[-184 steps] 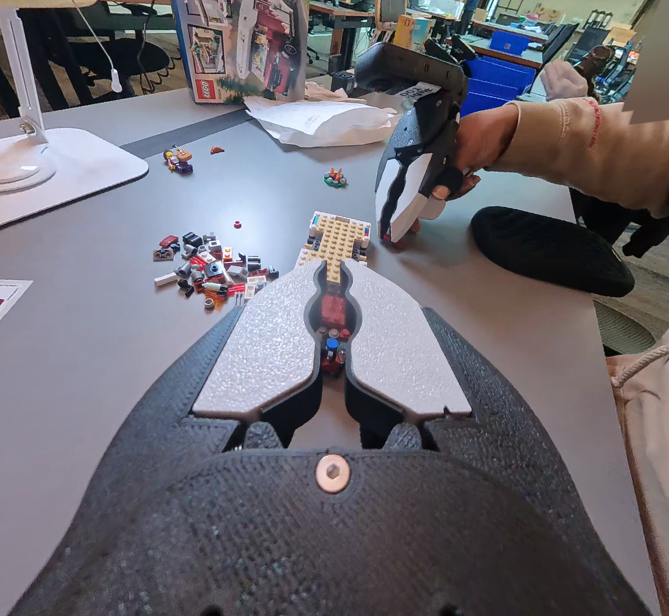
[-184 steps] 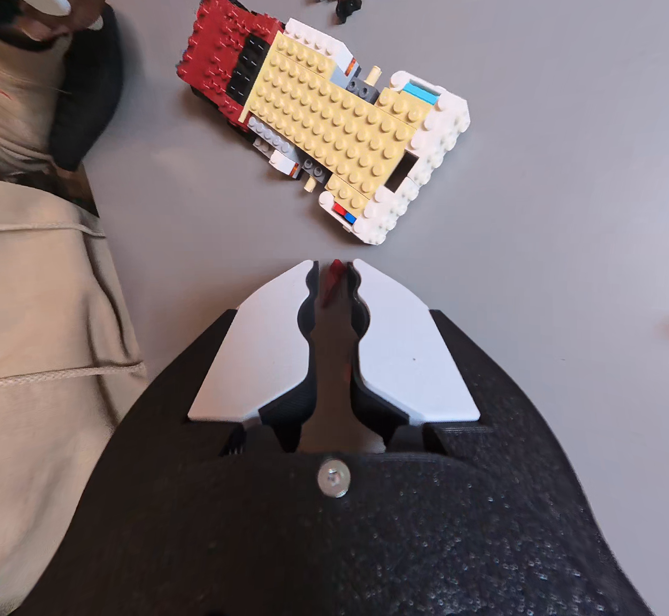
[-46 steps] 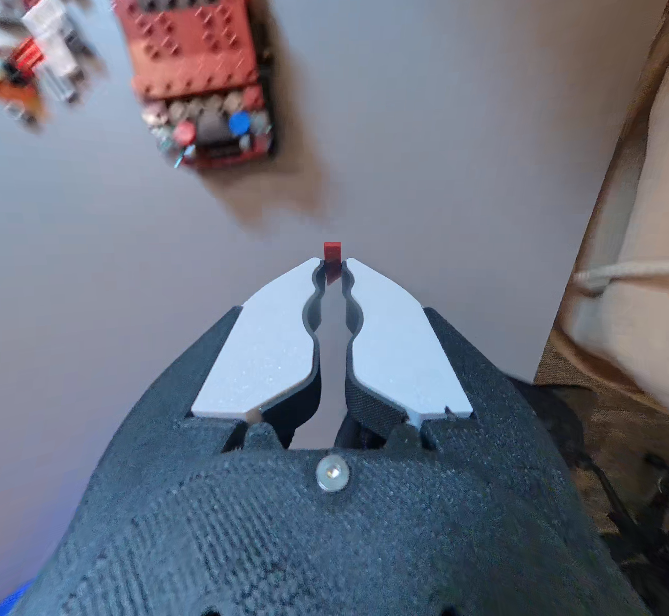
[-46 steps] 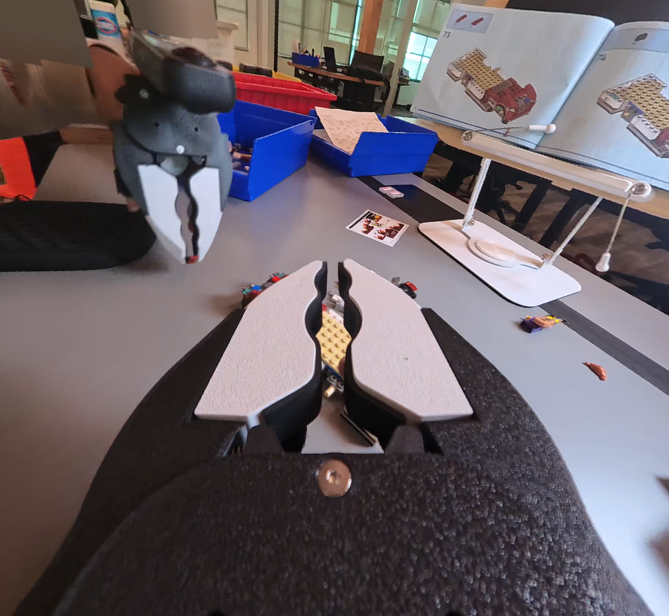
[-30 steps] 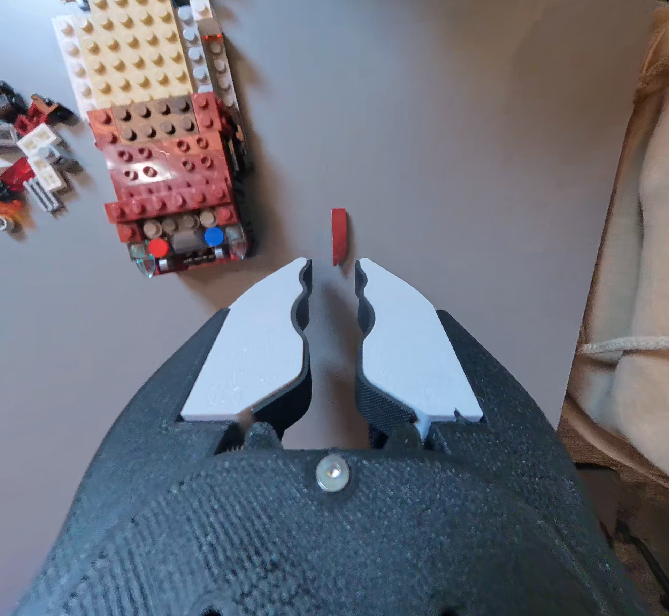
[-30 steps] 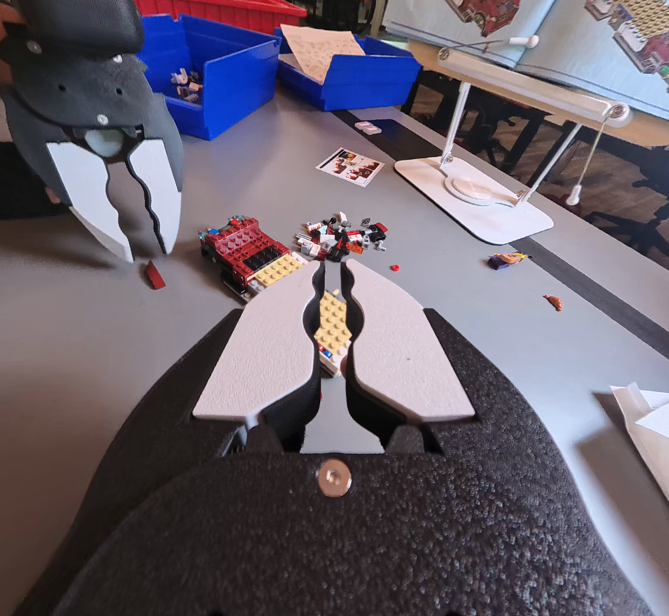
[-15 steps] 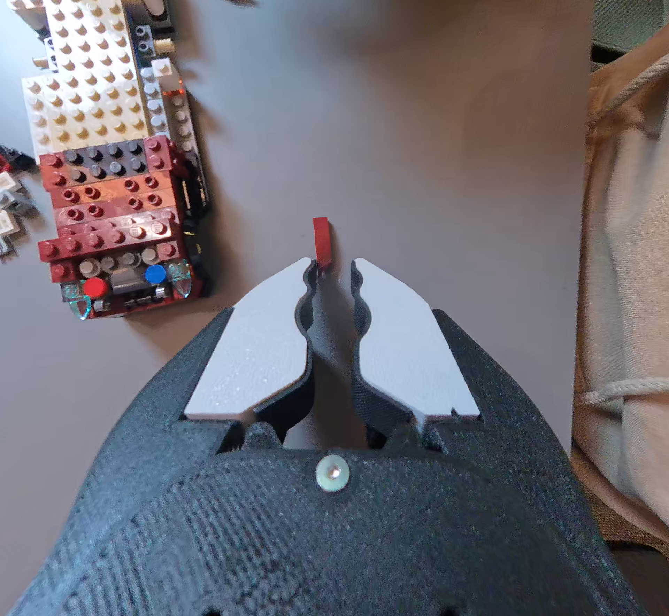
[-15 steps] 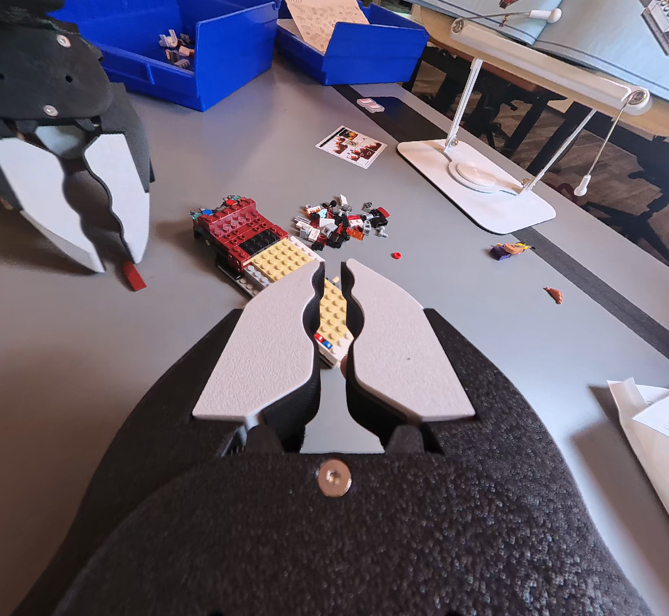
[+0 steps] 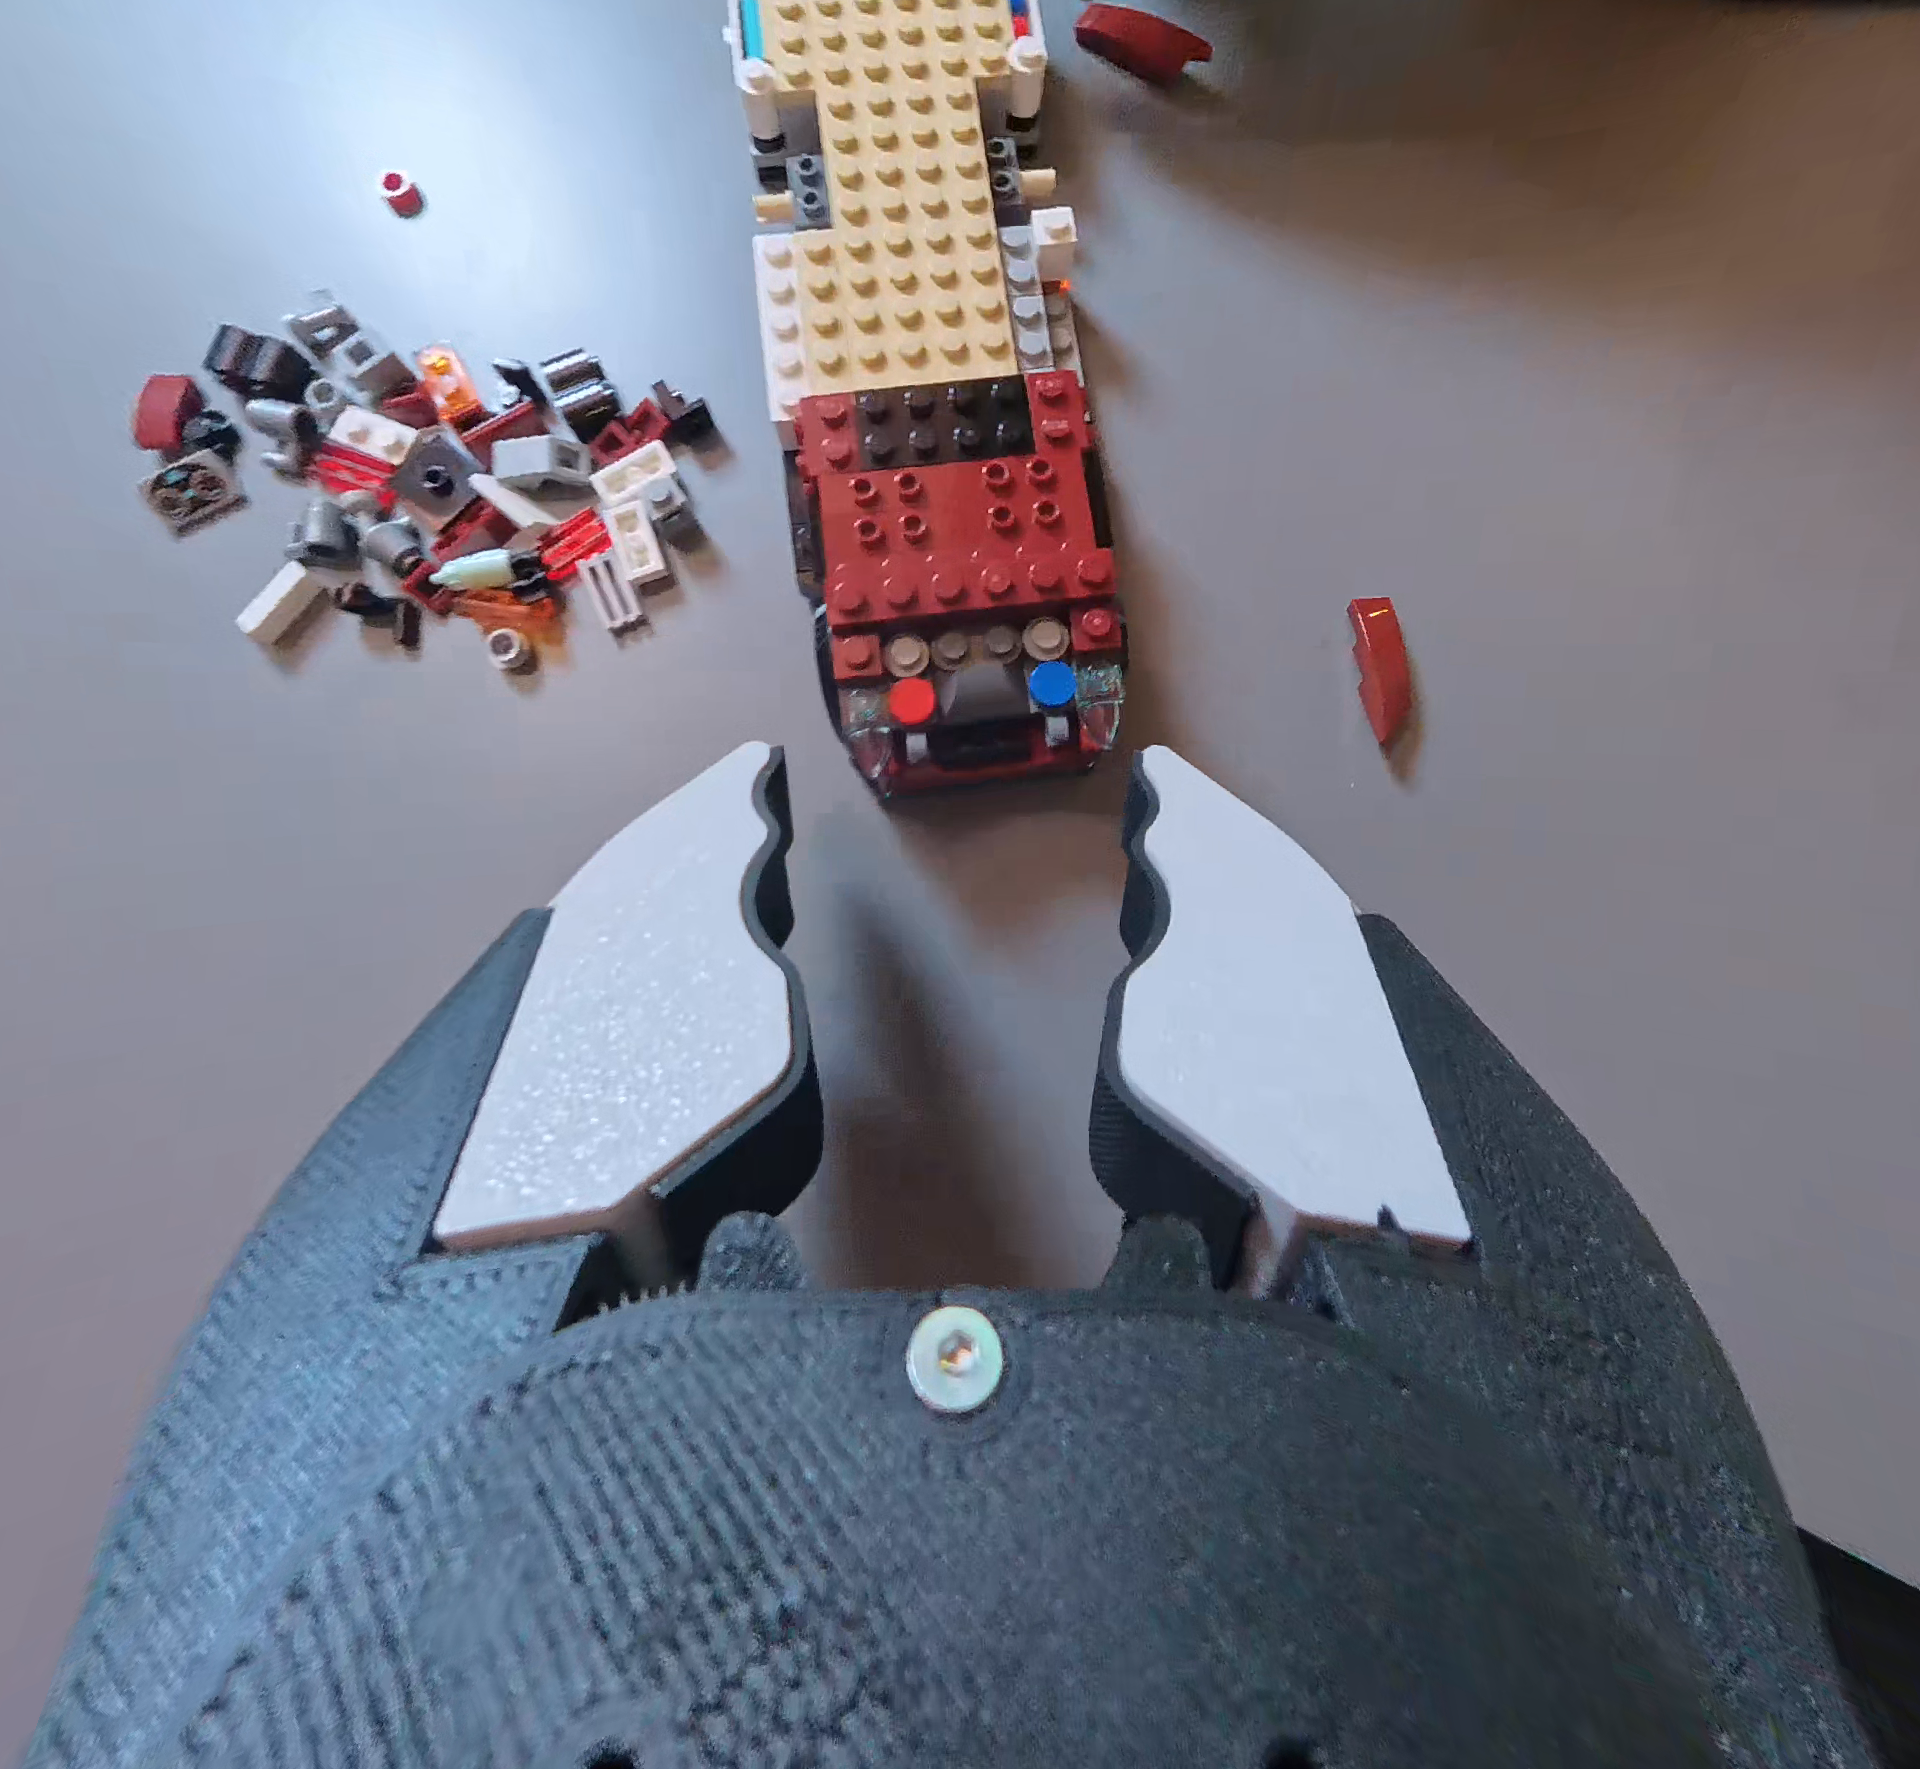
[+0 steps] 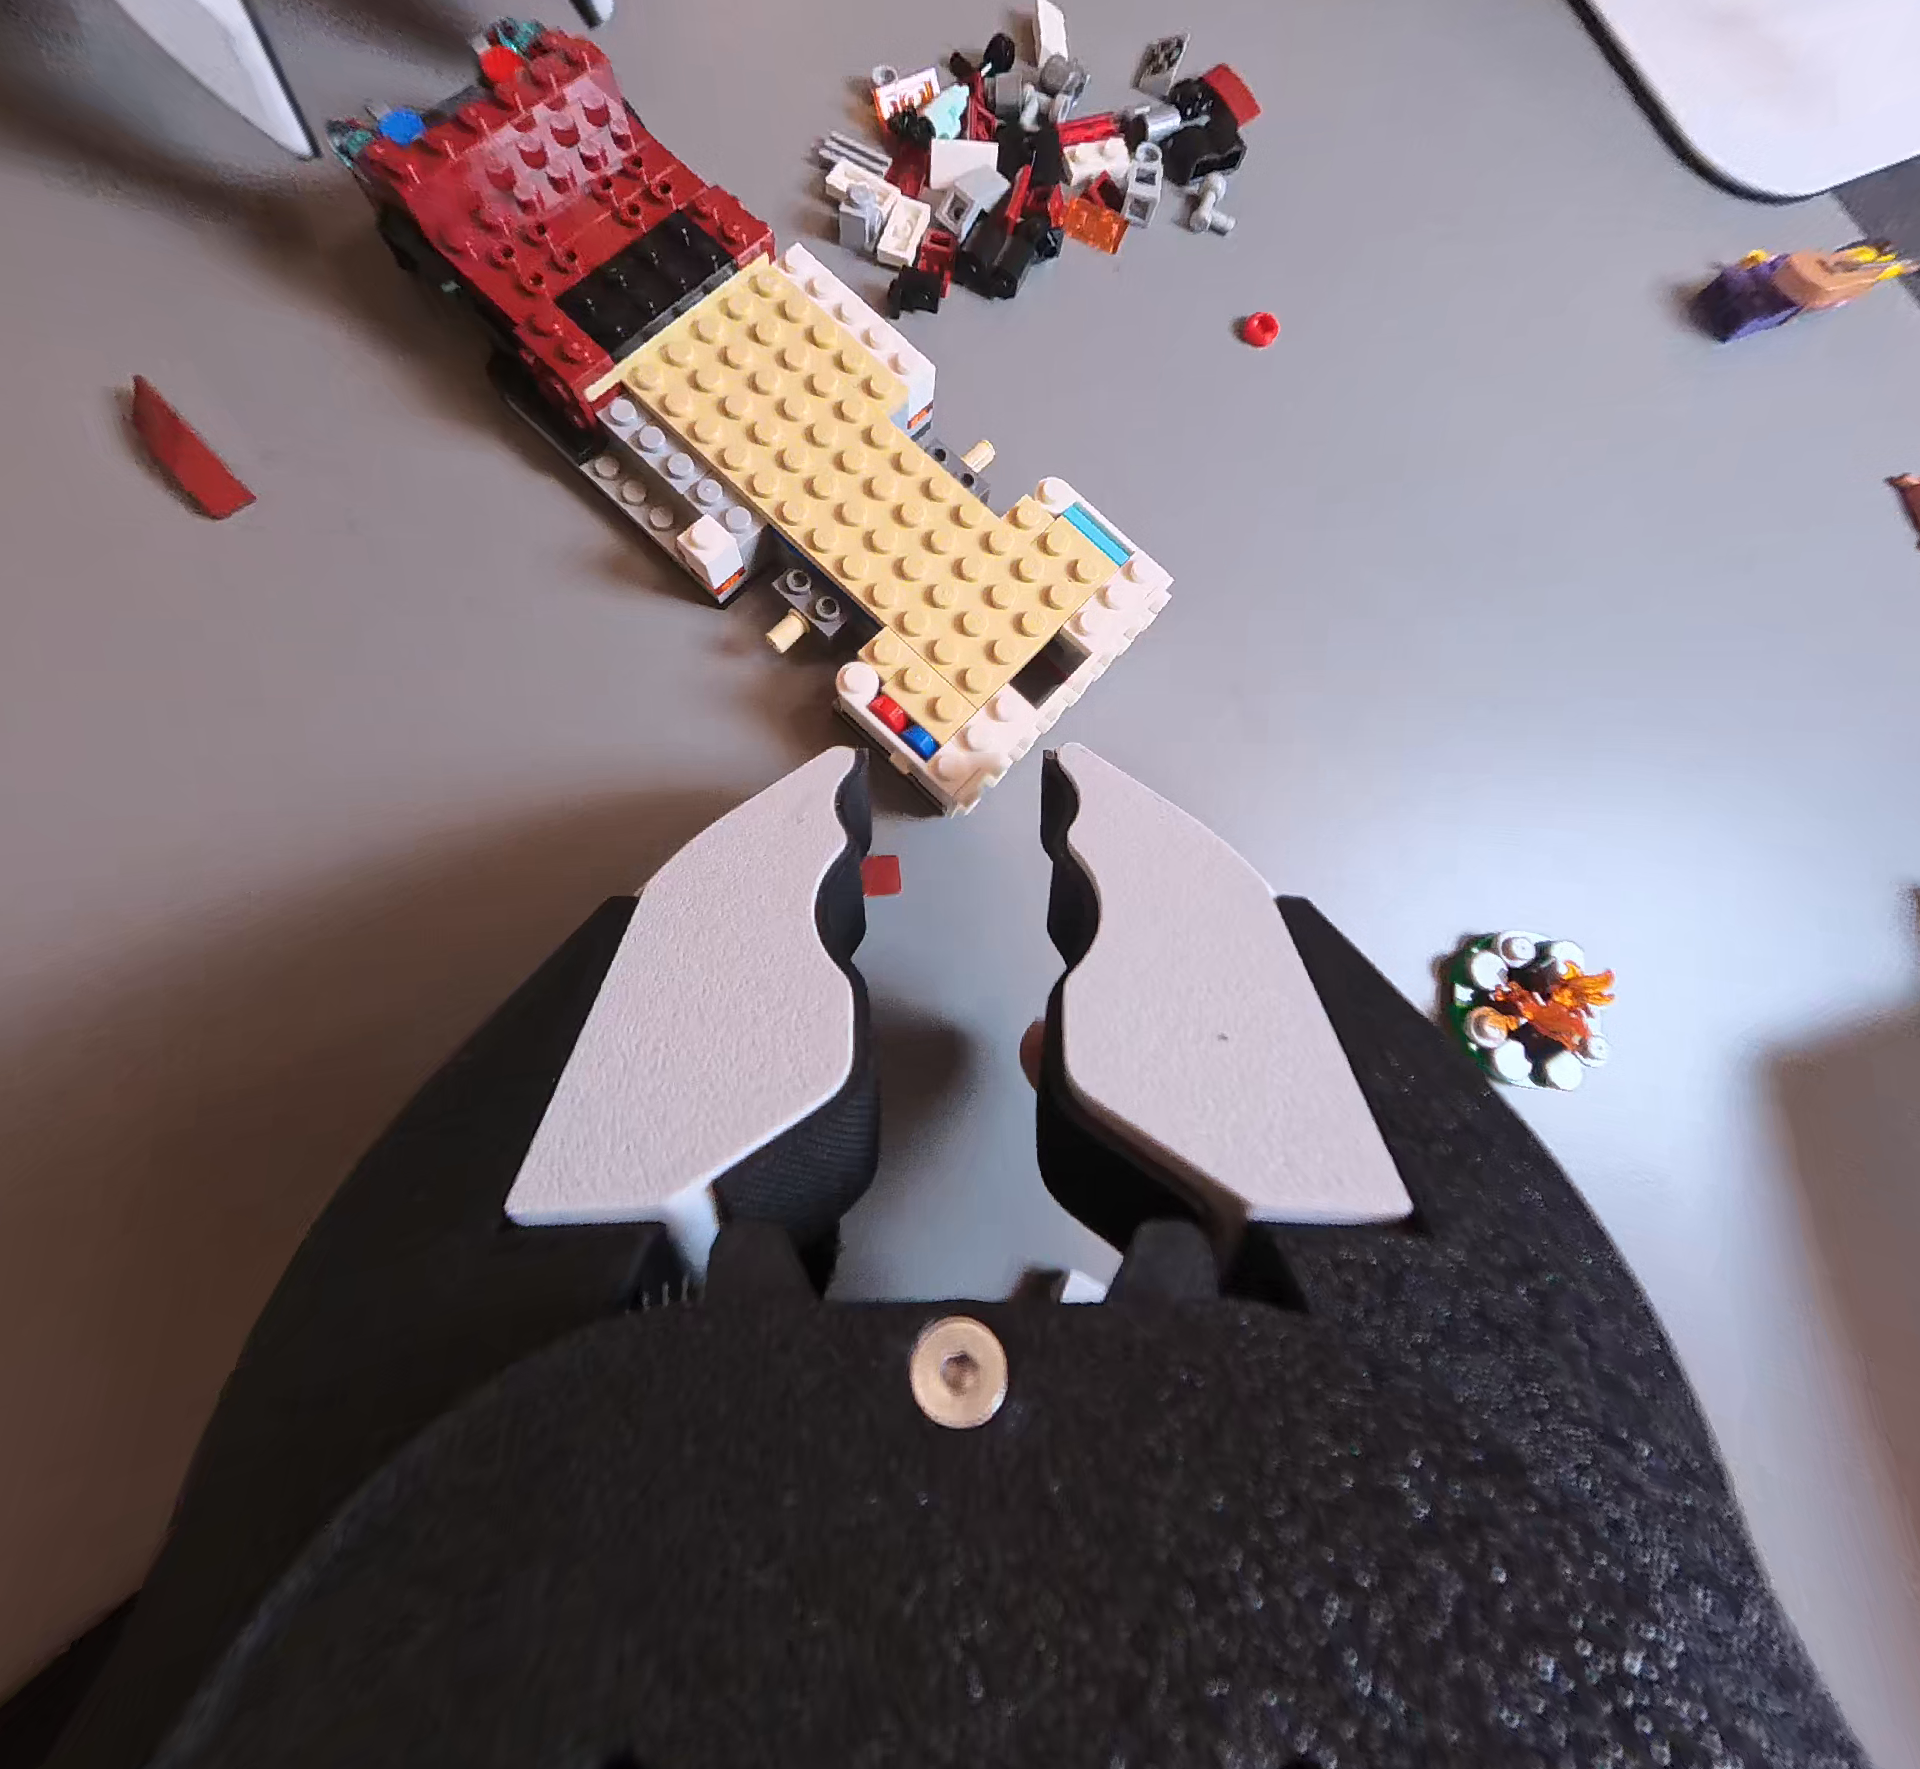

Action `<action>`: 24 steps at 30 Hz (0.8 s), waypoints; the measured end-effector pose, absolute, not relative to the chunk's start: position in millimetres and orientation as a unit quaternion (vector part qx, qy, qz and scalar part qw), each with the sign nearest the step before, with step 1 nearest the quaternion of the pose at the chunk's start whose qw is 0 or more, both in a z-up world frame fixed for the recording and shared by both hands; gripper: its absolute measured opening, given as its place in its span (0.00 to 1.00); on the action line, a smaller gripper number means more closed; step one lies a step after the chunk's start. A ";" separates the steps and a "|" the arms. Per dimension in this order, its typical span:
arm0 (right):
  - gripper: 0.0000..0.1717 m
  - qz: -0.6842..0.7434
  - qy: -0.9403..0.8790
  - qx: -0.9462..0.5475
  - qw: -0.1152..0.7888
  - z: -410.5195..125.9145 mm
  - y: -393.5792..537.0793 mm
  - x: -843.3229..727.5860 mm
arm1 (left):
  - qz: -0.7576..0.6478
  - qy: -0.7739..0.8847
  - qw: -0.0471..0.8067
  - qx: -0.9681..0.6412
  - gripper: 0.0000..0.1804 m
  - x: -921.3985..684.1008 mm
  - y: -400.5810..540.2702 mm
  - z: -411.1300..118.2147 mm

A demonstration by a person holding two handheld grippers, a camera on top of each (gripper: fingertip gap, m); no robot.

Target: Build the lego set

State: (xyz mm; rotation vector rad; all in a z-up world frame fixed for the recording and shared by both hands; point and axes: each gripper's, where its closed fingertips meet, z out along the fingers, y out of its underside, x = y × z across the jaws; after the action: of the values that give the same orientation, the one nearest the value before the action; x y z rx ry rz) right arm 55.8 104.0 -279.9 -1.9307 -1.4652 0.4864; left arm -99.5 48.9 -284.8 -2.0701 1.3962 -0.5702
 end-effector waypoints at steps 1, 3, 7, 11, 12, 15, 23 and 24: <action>0.18 0.181 -0.566 -0.740 0.316 -283.4 104.3 56.0 | -0.212 0.530 0.287 -0.770 0.33 -95.8 47.6 -287.4; 0.19 0.171 -0.581 -0.738 0.297 -288.6 104.6 56.8 | -0.203 0.538 0.296 -0.763 0.30 -90.9 45.8 -289.5; 0.17 0.153 -0.597 -0.733 0.287 -292.0 113.0 56.4 | -0.200 0.544 0.304 -0.756 0.26 -84.0 37.1 -289.1; 0.16 0.140 -0.597 -0.735 0.291 -292.2 128.8 54.2 | -0.217 0.550 0.313 -0.743 0.26 -69.8 23.3 -284.2; 0.16 0.139 -0.593 -0.736 0.294 -292.3 133.1 52.9 | -0.218 0.553 0.318 -0.739 0.25 -66.1 21.2 -283.2; 0.16 0.139 -0.578 -0.738 0.319 -291.4 145.5 46.1 | -0.237 0.556 0.330 -0.724 0.23 -53.0 14.1 -278.2; 0.15 0.180 -0.553 -0.733 0.354 -273.6 139.5 44.9 | -0.305 0.540 0.365 -0.695 0.21 -43.8 8.5 -261.7; 0.15 0.194 -0.556 -0.731 0.345 -272.2 132.5 45.1 | -0.300 0.535 0.364 -0.701 0.21 -46.3 11.5 -263.4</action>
State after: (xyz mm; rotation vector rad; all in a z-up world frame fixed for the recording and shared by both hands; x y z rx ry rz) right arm 45.1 132.5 -272.2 -1.8970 -1.4429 0.5041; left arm -46.3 11.5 -263.4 -1.8032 1.3754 -0.7726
